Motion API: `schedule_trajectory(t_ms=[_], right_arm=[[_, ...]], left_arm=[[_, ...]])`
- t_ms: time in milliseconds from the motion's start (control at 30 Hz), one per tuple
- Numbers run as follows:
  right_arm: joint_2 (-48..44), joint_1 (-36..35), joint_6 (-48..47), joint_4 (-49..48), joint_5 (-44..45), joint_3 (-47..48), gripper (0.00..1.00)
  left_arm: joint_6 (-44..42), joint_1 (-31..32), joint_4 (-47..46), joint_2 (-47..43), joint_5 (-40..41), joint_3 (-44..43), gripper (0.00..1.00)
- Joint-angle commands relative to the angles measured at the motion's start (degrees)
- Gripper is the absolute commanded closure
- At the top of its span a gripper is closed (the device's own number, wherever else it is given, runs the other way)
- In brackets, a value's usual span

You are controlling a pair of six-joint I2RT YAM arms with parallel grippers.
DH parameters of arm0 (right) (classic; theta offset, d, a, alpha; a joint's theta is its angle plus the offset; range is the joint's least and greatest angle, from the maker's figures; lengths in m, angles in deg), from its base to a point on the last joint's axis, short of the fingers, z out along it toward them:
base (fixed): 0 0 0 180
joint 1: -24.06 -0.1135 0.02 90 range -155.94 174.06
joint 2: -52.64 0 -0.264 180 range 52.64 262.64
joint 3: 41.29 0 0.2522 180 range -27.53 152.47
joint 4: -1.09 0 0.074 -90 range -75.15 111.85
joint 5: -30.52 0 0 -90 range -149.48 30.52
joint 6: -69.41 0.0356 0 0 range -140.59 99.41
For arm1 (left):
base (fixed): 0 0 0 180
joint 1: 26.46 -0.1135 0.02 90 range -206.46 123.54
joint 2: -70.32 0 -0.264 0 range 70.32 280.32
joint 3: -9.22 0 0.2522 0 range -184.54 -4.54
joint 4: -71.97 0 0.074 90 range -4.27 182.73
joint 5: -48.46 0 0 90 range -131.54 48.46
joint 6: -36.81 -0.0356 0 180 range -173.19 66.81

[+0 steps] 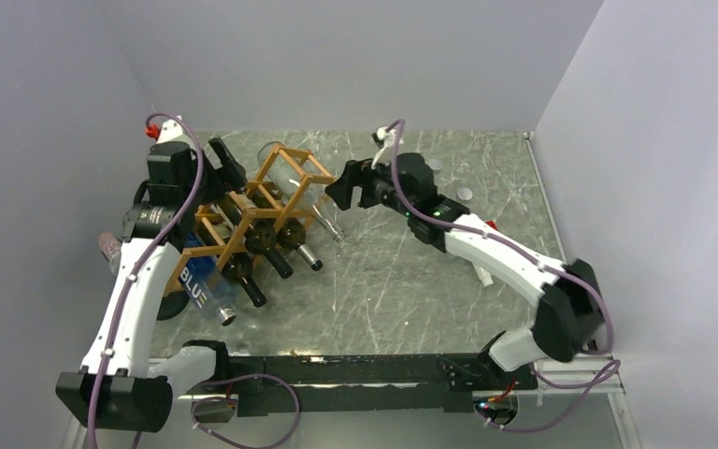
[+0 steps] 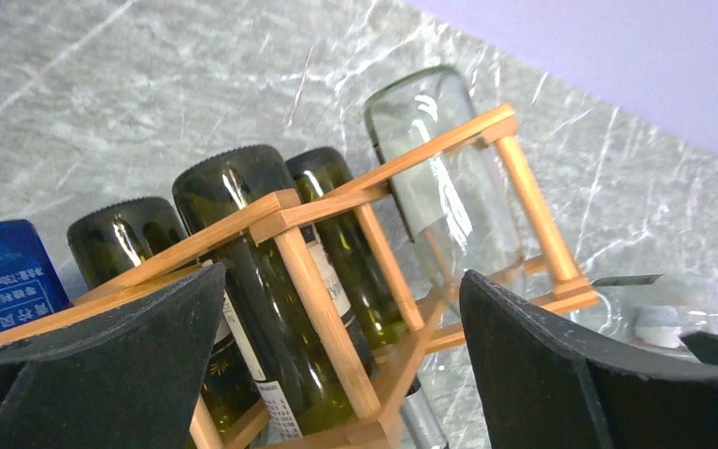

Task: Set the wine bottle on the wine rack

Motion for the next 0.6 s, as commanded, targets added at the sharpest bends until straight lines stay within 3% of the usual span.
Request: schedule_trajectory(t_ms=[0,333,567], right_arm=[[-12.65,-0.35,-5.02,11.14,9.00,-1.07,0.10],[-38.11,0.01,-5.00,31.66,24.25,-10.66,0.10],[-42.87,2.12,-6.09,41.71,36.17,-9.86,0.10]], left_arm=[[-0.55,0.08,1.48,-4.92,0.02,-4.36,0.01],[0.63,0.08,0.89,-17.64,-15.61,1.25,0.01],[3.17,0.12,0.50,-25.36,-21.62,7.39,0.01]])
